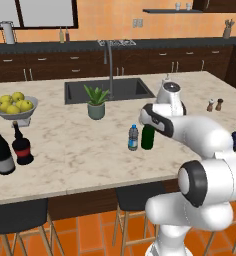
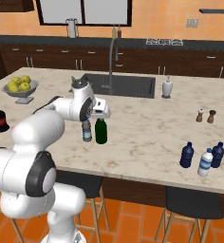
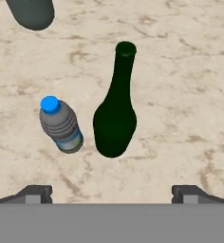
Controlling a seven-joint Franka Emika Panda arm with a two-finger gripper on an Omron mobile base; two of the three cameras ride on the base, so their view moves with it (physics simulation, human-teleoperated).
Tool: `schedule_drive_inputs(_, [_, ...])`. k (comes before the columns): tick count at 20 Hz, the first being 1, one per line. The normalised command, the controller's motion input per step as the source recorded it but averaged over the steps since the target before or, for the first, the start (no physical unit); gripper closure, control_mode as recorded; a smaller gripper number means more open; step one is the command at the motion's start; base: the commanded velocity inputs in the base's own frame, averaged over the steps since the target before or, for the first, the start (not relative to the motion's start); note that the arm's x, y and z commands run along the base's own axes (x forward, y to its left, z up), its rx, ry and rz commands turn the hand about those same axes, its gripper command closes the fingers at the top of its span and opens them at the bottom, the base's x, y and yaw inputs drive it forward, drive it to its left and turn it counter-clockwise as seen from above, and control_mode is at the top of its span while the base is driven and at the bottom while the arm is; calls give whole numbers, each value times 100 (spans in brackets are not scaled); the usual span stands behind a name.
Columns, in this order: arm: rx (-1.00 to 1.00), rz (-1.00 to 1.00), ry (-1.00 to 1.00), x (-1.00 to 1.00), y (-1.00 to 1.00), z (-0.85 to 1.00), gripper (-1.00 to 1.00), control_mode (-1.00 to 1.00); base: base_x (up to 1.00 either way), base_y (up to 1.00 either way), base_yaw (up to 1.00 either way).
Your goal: Move the plastic bottles in the middle to the plastics group, and the glass bottles in the middle to the glass group.
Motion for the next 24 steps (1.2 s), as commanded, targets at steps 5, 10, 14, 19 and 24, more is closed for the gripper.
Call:
schedule_drive_inputs(5, [0,0,0,26,0,-17,-100,-100,0,0,0])
schedule_drive_inputs(10, [0,0,0,25,0,-20,-100,-100,0,0,0])
schedule_drive_inputs(14, [0,0,0,26,0,-20,-100,-100,0,0,0])
schedule_drive_inputs(19, [0,0,0,20,0,-14,-100,-100,0,0,0])
schedule_drive_inputs(24, [0,0,3,17,0,-10,-100,-100,0,0,0])
